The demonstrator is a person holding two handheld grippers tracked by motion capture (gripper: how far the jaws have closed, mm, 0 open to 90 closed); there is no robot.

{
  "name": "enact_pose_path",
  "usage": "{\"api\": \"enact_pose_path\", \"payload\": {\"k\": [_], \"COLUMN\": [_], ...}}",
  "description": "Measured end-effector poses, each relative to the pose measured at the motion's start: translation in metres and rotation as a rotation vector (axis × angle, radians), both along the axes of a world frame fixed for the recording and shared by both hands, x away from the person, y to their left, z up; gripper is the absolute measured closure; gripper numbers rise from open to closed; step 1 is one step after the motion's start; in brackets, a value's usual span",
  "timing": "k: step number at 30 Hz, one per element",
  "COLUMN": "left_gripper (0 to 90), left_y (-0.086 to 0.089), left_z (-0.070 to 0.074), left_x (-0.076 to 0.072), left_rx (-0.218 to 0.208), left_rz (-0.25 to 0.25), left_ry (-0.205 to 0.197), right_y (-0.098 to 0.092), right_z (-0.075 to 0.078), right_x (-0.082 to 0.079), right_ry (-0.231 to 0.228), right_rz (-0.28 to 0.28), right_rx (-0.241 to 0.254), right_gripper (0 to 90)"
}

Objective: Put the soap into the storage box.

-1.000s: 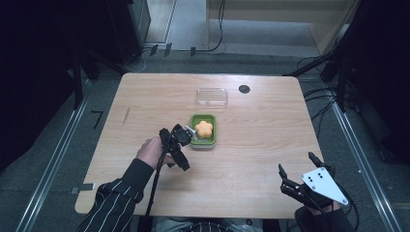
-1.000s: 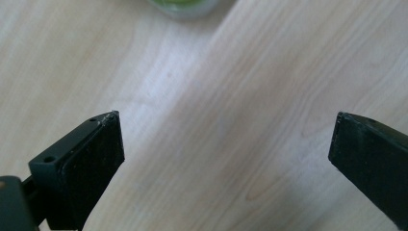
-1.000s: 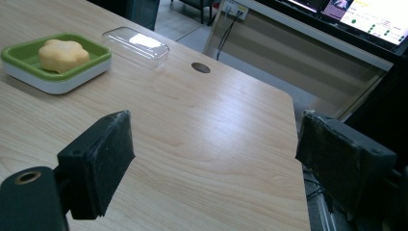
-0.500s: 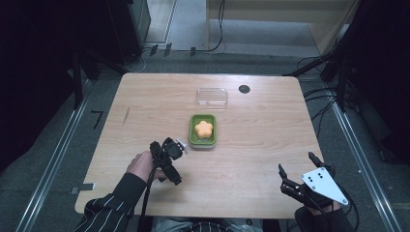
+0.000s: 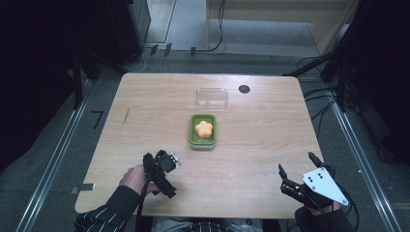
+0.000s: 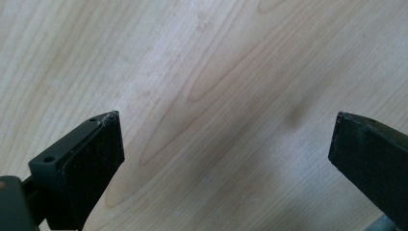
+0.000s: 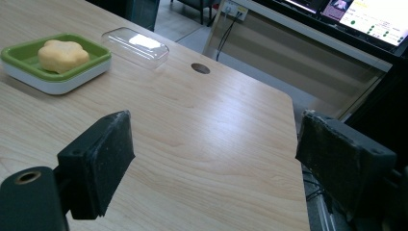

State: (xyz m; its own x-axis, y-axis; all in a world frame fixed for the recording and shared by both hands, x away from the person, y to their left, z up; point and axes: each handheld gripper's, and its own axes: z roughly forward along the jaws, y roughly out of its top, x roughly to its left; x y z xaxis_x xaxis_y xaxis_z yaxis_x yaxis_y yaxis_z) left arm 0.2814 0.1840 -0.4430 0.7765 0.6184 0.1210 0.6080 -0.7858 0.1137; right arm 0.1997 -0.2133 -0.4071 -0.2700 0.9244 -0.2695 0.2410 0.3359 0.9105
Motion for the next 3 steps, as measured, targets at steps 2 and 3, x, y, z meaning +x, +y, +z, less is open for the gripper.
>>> {"api": "enact_pose_path", "payload": {"k": [2,3], "left_gripper": [0.0,0.0], "left_y": [0.0005,0.0006], "left_z": [-0.0021,-0.0031], "left_x": [-0.0005,-0.0003], "left_rx": [0.007,0.009], "left_rz": [-0.015,-0.019], "left_ry": [0.012,0.021], "right_y": [0.0000,-0.0001], "right_z": [0.0002,0.0003], "right_x": [-0.0001,-0.0003], "right_ry": [-0.002,-0.003], "right_rz": [0.000,-0.001], "right_rx": [-0.001,0.001], "right_gripper": [13.3,13.3]}}
